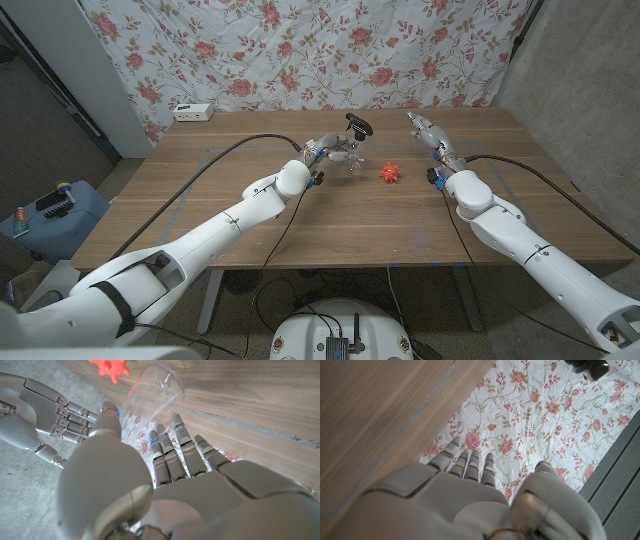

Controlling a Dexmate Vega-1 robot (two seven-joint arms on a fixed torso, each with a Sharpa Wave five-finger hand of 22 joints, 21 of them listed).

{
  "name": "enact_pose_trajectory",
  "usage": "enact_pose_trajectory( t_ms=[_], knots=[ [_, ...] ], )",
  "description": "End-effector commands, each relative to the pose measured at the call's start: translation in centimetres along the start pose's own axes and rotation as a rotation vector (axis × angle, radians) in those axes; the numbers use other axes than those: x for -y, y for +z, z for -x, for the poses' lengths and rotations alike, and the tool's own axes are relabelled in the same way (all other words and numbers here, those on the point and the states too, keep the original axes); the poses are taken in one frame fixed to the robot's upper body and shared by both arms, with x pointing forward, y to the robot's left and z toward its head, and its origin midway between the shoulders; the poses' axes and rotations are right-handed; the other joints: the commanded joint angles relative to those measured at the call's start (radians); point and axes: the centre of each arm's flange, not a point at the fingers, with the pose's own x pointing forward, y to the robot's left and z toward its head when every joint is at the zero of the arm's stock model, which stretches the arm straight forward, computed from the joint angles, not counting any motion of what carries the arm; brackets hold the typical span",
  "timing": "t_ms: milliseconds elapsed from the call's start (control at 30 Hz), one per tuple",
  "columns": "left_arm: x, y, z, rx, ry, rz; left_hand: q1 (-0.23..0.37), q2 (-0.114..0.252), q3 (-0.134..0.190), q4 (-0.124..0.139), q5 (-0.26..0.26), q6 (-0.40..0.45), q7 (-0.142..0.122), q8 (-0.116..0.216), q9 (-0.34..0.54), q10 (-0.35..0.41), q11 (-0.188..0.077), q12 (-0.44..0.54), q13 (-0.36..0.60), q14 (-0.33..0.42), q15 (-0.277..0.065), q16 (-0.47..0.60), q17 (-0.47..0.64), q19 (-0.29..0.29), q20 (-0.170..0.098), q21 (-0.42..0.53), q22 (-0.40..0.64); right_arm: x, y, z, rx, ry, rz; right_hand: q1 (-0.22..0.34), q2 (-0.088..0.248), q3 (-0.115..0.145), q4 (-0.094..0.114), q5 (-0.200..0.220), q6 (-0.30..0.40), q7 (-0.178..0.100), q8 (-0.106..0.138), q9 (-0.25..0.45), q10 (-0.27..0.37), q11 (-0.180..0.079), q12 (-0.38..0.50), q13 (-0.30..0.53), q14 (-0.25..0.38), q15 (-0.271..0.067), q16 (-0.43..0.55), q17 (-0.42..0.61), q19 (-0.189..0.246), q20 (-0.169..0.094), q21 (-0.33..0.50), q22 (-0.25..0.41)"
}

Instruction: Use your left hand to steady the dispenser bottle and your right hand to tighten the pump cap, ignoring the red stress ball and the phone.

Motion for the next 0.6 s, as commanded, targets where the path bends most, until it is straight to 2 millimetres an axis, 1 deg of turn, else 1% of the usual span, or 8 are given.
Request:
enact_pose_trajectory(
  t_ms=[33,233,267,400,433,467,533,600],
  knots=[
    [0.0,0.1,-0.2,0.010,0.001,-0.003,-0.014,0.039,0.031,0.022,-0.002,0.067,-0.022,0.003,0.004,0.017,-0.007,0.003,0.002,0.010,-0.095,-0.002,0.004,0.011,-0.066,-0.003,0.002,-0.1,2.5,0.3,-0.002,0.026,0.132,0.004,-0.013,-0.004,-0.007,-0.001,0.014,0.003,0.011,0.006,0.005,0.006,-0.001,0.004,0.010,0.004,0.003,-0.001,0.011,-0.036,0.009,0.004],
    [0.1,0.1,-0.1,0.014,0.001,-0.003,-0.016,0.040,0.033,0.023,-0.003,0.071,-0.021,0.003,0.004,0.021,-0.006,0.002,0.002,0.012,-0.095,-0.004,0.004,0.011,-0.067,-0.004,0.002,-0.3,3.9,0.5,0.000,0.048,0.206,0.004,-0.022,-0.008,-0.010,-0.003,0.022,0.007,0.013,0.007,0.006,0.004,-0.001,0.004,0.012,0.004,0.004,-0.001,0.013,-0.033,0.009,0.004],
    [0.2,0.1,0.0,0.013,0.001,-0.002,-0.016,0.040,0.033,0.023,-0.003,0.072,-0.021,0.003,0.004,0.022,-0.006,0.002,0.002,0.012,-0.096,-0.004,0.004,0.011,-0.068,-0.004,0.002,-0.3,4.2,0.6,0.004,0.056,0.220,0.005,-0.024,-0.009,-0.011,-0.003,0.024,0.006,0.013,0.007,0.005,0.001,-0.001,0.004,0.012,0.003,0.004,-0.001,0.013,-0.033,0.009,0.004],
    [0.2,0.2,0.1,0.010,0.002,-0.004,-0.016,0.042,0.034,0.023,-0.003,0.073,-0.023,0.003,0.004,0.024,-0.009,0.002,0.002,0.013,-0.096,-0.004,0.004,0.012,-0.068,-0.004,0.002,-0.4,4.8,0.7,0.002,0.062,0.244,0.006,-0.028,-0.011,-0.014,-0.003,0.029,0.007,0.014,0.007,0.006,0.005,-0.001,0.004,0.013,0.005,0.004,-0.001,0.013,-0.032,0.009,0.004],
    [0.2,0.2,0.2,0.009,0.002,-0.007,-0.017,0.042,0.035,0.023,-0.004,0.073,-0.023,0.002,0.004,0.024,-0.005,0.001,0.002,0.014,-0.097,-0.004,0.004,0.012,-0.068,-0.004,0.002,-0.5,5.2,0.8,0.003,0.065,0.265,0.007,-0.029,-0.011,-0.015,-0.003,0.030,0.008,0.014,0.007,0.007,0.005,-0.001,0.004,0.014,0.005,0.003,-0.001,0.013,-0.031,0.008,0.004],
    [0.3,0.2,0.2,0.012,0.002,-0.010,-0.017,0.043,0.036,0.023,-0.004,0.075,-0.024,0.002,0.004,0.027,-0.008,0.001,0.002,0.015,-0.097,-0.004,0.004,0.012,-0.068,-0.004,0.002,-0.5,5.4,0.8,0.000,0.063,0.275,0.007,-0.030,-0.011,-0.016,-0.003,0.030,0.008,0.014,0.007,0.007,0.005,-0.001,0.004,0.014,0.005,0.003,-0.001,0.013,-0.031,0.008,0.004],
    [0.3,0.3,0.3,0.011,0.003,-0.023,-0.017,0.043,0.036,0.023,-0.004,0.075,-0.025,0.001,0.004,0.028,-0.009,0.001,0.002,0.015,-0.097,-0.005,0.004,0.012,-0.069,-0.004,0.002,-0.6,5.9,0.9,-0.009,0.068,0.307,0.010,-0.032,-0.012,-0.019,-0.003,0.036,0.012,0.016,0.008,0.009,0.008,0.000,0.004,0.018,0.009,0.004,-0.001,0.014,-0.028,0.008,0.004],
    [0.3,0.4,0.4,0.006,0.010,-0.032,-0.018,0.044,0.037,0.023,-0.004,0.078,-0.025,0.002,0.004,0.028,-0.006,0.000,0.002,0.017,-0.096,-0.005,0.004,0.012,-0.069,-0.005,0.003,-0.8,6.4,1.0,-0.022,0.071,0.342,0.015,-0.034,-0.012,-0.023,-0.004,0.038,0.012,0.015,0.009,0.014,0.008,0.002,0.004,0.025,0.015,0.006,-0.001,0.016,-0.018,0.009,0.004]
  ],
)
